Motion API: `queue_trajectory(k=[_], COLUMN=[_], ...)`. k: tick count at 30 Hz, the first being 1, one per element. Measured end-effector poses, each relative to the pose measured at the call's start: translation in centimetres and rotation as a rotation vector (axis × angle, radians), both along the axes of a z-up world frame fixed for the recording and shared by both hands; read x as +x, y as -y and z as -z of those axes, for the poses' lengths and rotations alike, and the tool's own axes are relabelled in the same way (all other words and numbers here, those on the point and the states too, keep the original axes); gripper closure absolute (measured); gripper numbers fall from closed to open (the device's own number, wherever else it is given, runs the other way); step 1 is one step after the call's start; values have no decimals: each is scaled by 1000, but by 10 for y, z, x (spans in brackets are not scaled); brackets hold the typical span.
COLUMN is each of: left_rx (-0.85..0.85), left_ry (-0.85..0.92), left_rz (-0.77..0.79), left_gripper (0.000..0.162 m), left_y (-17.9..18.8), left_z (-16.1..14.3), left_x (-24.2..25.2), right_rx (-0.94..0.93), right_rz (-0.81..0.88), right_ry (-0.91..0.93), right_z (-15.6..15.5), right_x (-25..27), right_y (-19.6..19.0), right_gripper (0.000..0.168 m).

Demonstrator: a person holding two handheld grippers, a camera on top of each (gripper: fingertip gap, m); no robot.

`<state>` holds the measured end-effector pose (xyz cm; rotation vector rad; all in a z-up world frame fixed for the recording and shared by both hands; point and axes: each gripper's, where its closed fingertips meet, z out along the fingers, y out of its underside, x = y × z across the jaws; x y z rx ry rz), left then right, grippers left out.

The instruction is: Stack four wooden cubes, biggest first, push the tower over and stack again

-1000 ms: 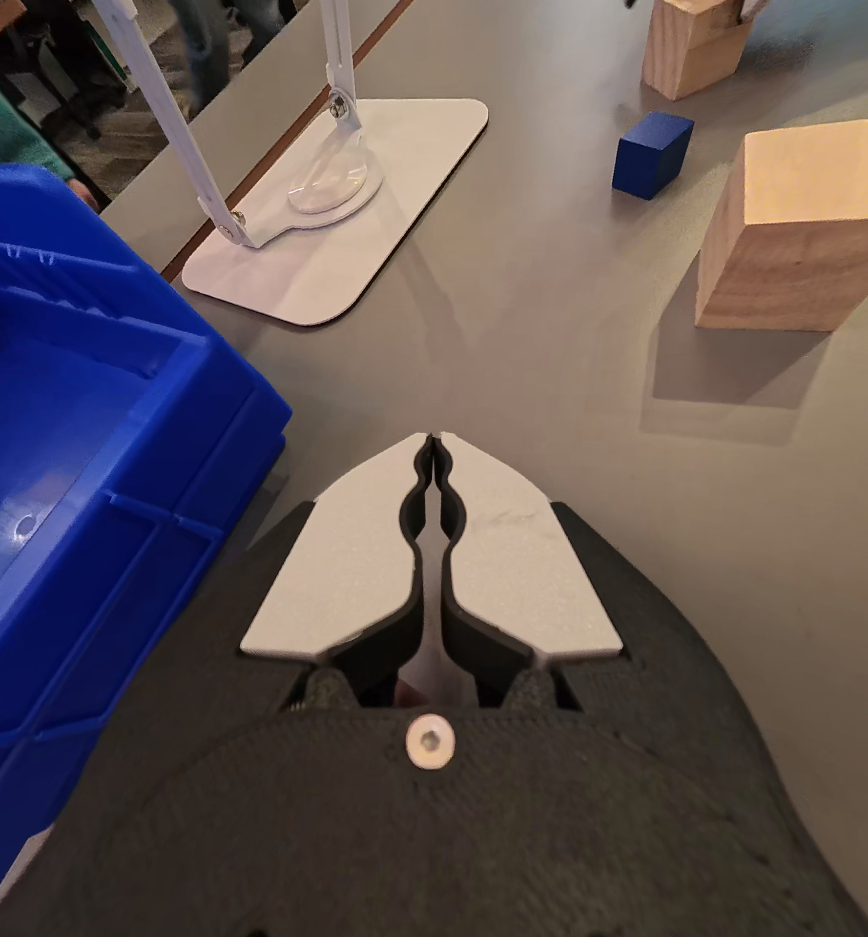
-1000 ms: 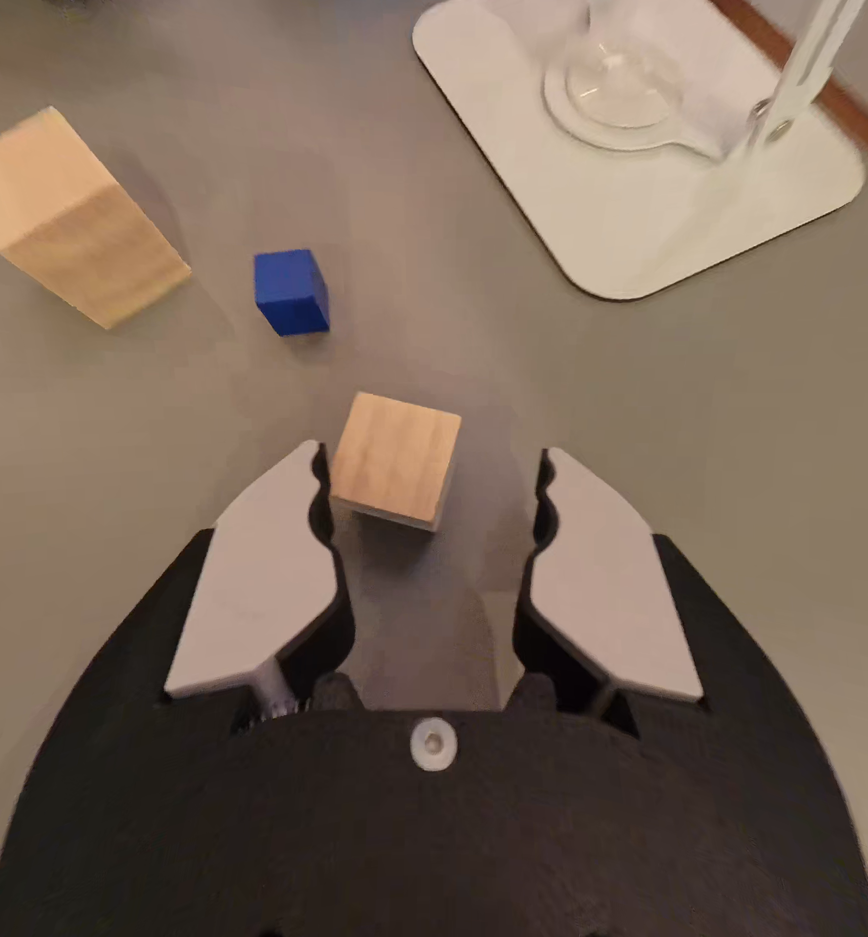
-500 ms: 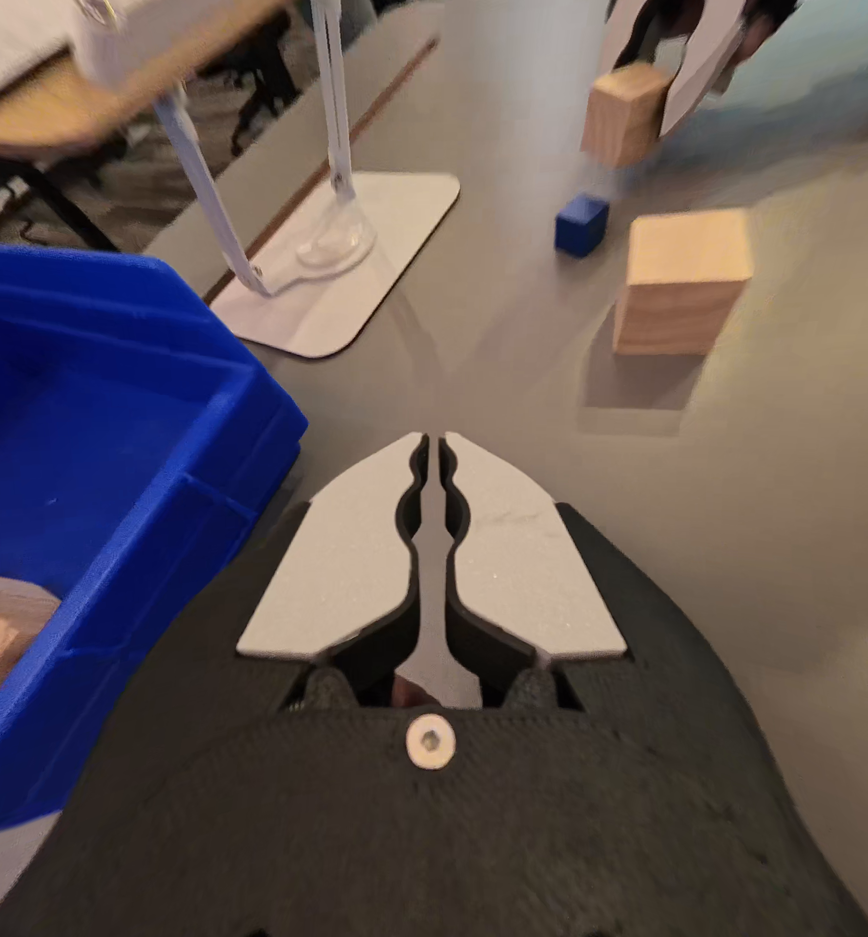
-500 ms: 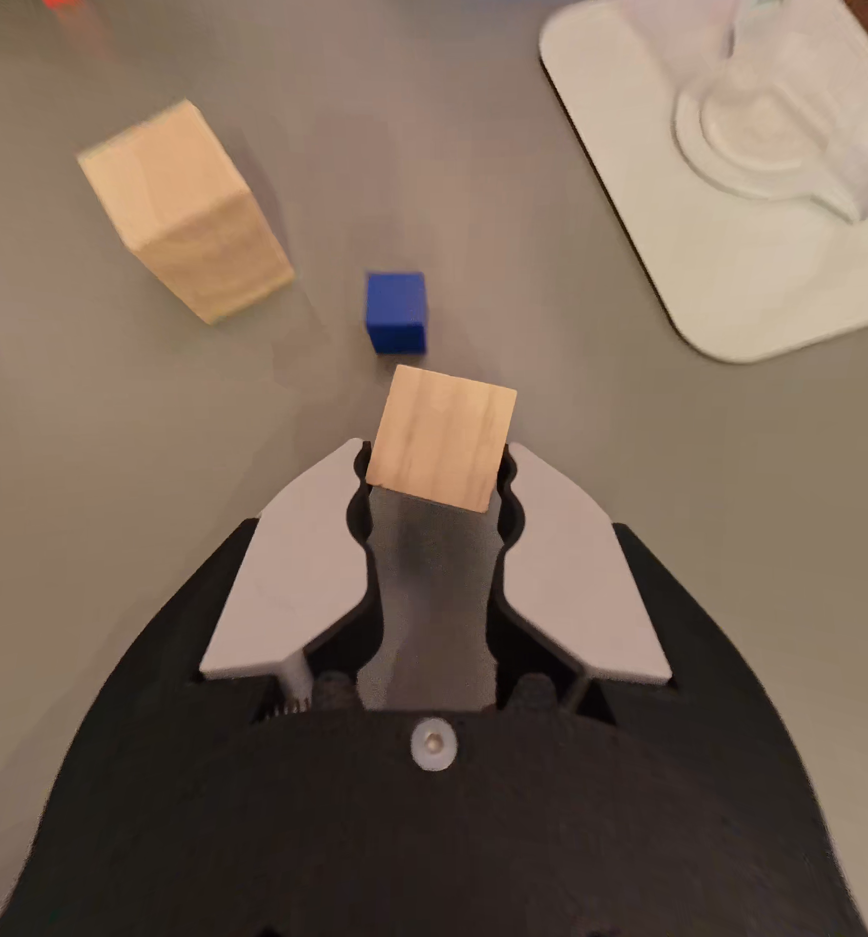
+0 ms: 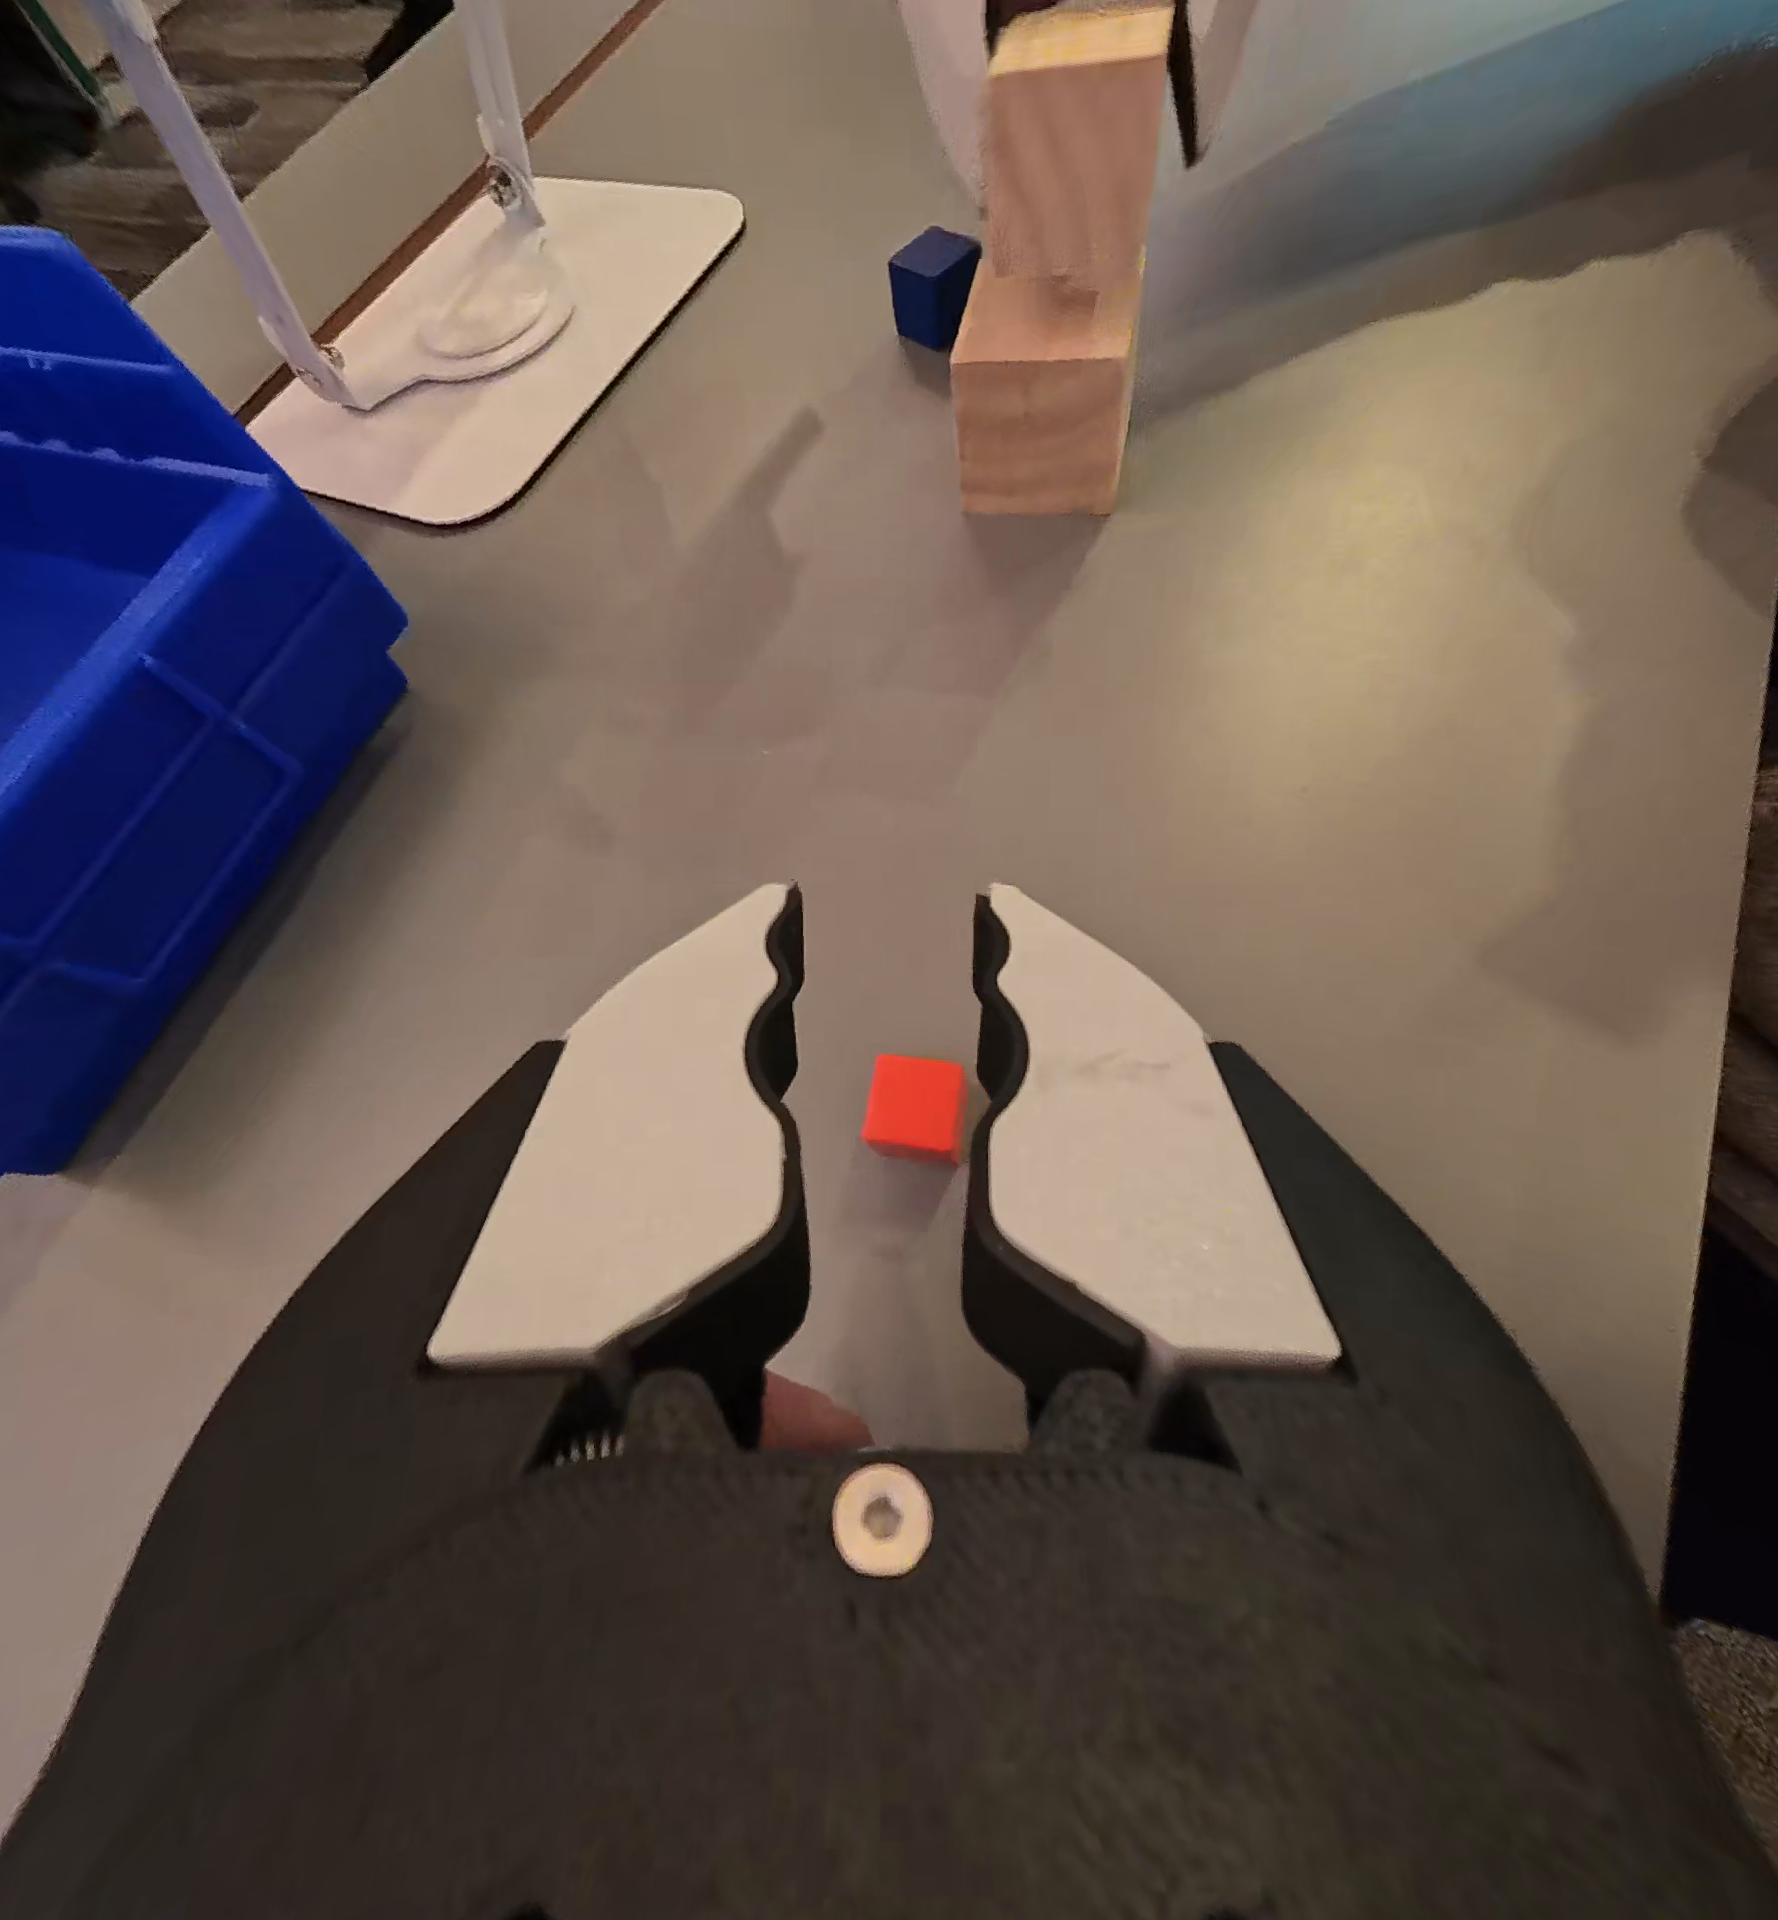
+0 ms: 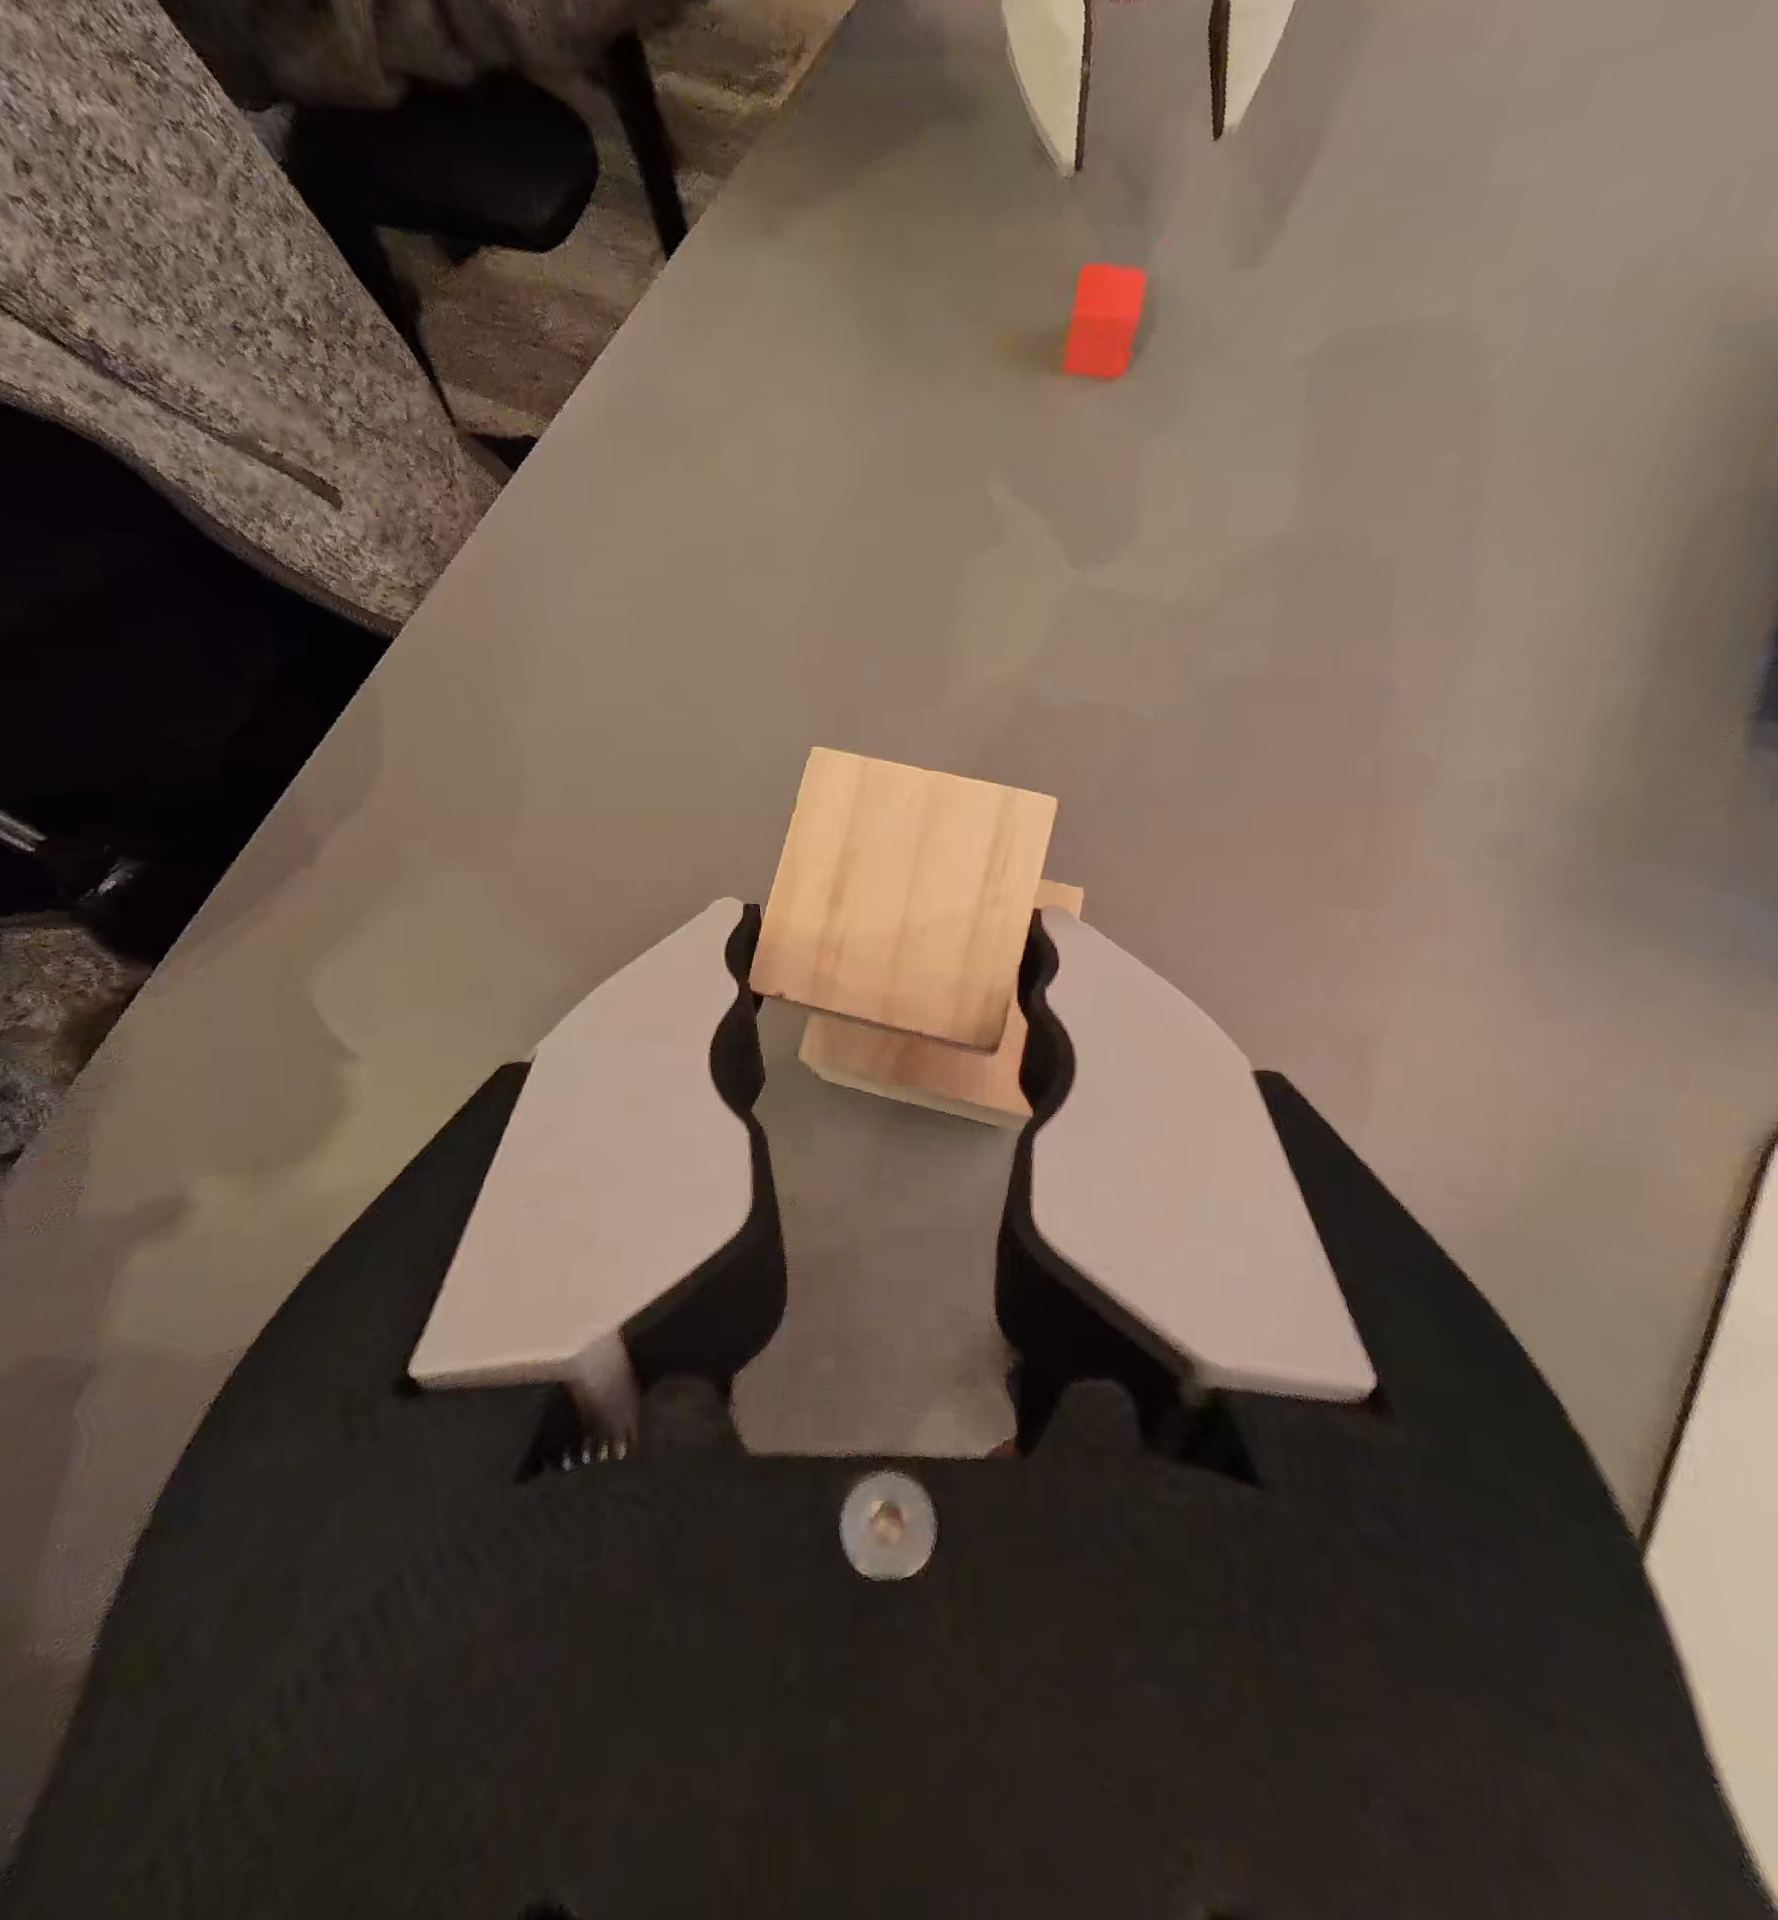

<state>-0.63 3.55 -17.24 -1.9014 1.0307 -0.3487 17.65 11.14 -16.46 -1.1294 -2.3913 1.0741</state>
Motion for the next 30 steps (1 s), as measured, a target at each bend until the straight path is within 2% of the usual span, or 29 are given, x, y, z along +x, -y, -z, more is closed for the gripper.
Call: queue_trajectory(k=[5,7,9,12,16,19,20,21,22,25,28,30], left_rx=[-30,-41,-41,-36,-49,-56,-59,-60,-62,-76,-85,-95], left_ry=[-15,-27,-18,-5,-22,-18,-20,-24,-23,-35,-25,-21], left_rz=[19,14,6,-18,-40,-50,-50,-47,-43,-39,-34,-28], left_gripper=[129,126,124,121,117,117,117,117,117,117,116,115], left_y=[-1,-1,1,3,8,9,10,10,10,10,11,11], left_z=[11,15,15,14,18,19,19,20,20,25,27,29], left_x=[3,-1,-7,-21,-37,-42,-42,-41,-40,-39,-38,-37], right_rx=[9,23,9,4,31,43,52,54,44,53,-29,-40], right_rz=[13,57,105,265,511,564,590,590,569,533,404,292], right_ry=[46,22,-11,-26,39,92,102,84,51,12,-121,-145], right_z=[14,8,-1,0,32,58,64,65,63,50,-4,-32], right_x=[-4,-3,7,26,49,54,53,49,44,37,25,19], right_y=[-6,-11,-19,-47,-84,-86,-89,-89,-86,-85,-66,-47], right_gripper=[120,91,90,100,106,107,111,126,141,141,141,141])
